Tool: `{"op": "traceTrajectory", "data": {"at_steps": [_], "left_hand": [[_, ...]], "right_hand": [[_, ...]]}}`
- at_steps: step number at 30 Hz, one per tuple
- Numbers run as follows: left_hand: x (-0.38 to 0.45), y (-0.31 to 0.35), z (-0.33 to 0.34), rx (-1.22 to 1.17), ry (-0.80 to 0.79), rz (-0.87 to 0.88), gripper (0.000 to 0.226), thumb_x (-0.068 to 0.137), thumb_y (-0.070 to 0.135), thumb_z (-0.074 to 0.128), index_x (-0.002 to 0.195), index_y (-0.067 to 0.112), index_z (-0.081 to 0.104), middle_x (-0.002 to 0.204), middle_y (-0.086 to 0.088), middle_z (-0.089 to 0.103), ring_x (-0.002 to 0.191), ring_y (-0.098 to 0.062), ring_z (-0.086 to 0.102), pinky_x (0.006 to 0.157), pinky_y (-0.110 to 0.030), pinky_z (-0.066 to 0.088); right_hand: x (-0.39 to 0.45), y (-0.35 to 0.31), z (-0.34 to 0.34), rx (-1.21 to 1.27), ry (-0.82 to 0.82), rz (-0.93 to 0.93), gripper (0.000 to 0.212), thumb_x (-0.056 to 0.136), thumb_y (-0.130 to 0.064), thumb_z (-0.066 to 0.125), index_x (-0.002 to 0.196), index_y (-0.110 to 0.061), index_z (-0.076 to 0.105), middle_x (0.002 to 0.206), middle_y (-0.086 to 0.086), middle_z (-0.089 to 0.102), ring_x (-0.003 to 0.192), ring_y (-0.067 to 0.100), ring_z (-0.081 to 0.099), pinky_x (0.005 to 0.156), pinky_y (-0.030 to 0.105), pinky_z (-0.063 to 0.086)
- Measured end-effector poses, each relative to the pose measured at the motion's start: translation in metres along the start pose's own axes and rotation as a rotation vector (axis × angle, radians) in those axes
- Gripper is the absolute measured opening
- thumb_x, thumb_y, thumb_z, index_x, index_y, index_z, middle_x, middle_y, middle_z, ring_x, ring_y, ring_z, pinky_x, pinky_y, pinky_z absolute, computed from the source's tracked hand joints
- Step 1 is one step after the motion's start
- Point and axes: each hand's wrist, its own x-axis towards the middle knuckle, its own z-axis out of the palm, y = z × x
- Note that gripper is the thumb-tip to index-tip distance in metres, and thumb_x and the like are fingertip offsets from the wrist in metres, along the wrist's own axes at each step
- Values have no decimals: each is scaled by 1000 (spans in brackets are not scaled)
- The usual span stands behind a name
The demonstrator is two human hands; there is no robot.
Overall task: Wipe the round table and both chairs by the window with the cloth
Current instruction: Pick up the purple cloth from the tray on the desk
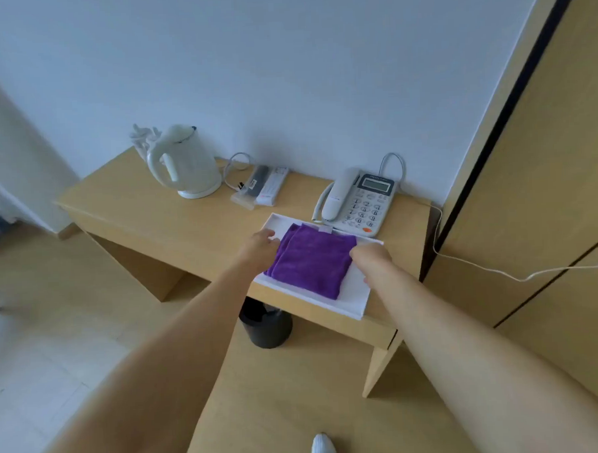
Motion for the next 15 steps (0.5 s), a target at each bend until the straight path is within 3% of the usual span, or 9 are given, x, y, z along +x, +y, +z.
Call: {"op": "traceTrajectory", "data": {"at_steps": [4, 7, 10, 13, 15], "left_hand": [[37, -1, 18, 36, -79, -86, 48, 101, 31, 48, 145, 14, 46, 142, -11, 54, 124, -29, 55, 105, -42, 47], [61, -7, 32, 118, -74, -107, 48, 100, 33, 49, 144, 12, 48, 142, -10, 54, 123, -28, 55, 99, -37, 47], [78, -15, 38, 174, -66, -155, 49, 97, 37, 54, 137, 10, 51, 134, -10, 58, 104, -22, 55, 82, -31, 43], [89, -19, 42, 193, -71, -210, 54, 94, 47, 57, 132, 9, 53, 122, -7, 61, 92, -18, 52, 75, -30, 41], [96, -19, 45, 167, -73, -248, 52, 92, 51, 61, 123, 9, 57, 101, -2, 61, 83, -16, 54, 69, -29, 41]], "right_hand": [[27, 9, 6, 56, -74, 120, 8, 86, -16, 52, 91, -10, 54, 83, 10, 53, 76, 26, 54, 69, 30, 47], [40, 16, 14, 149, -128, 187, 13, 84, -14, 52, 72, -13, 46, 64, 6, 44, 56, 22, 46, 56, 29, 45], [50, 19, 22, 221, -158, 217, 9, 86, -13, 52, 78, -13, 52, 86, 11, 62, 86, 29, 66, 84, 44, 55], [61, 16, 30, 246, -151, 236, 5, 85, -13, 52, 81, -15, 55, 101, 12, 67, 98, 33, 66, 88, 46, 54], [66, 15, 34, 256, -157, 260, 4, 83, -14, 54, 84, -13, 58, 101, 14, 69, 97, 34, 67, 88, 47, 55]]}}
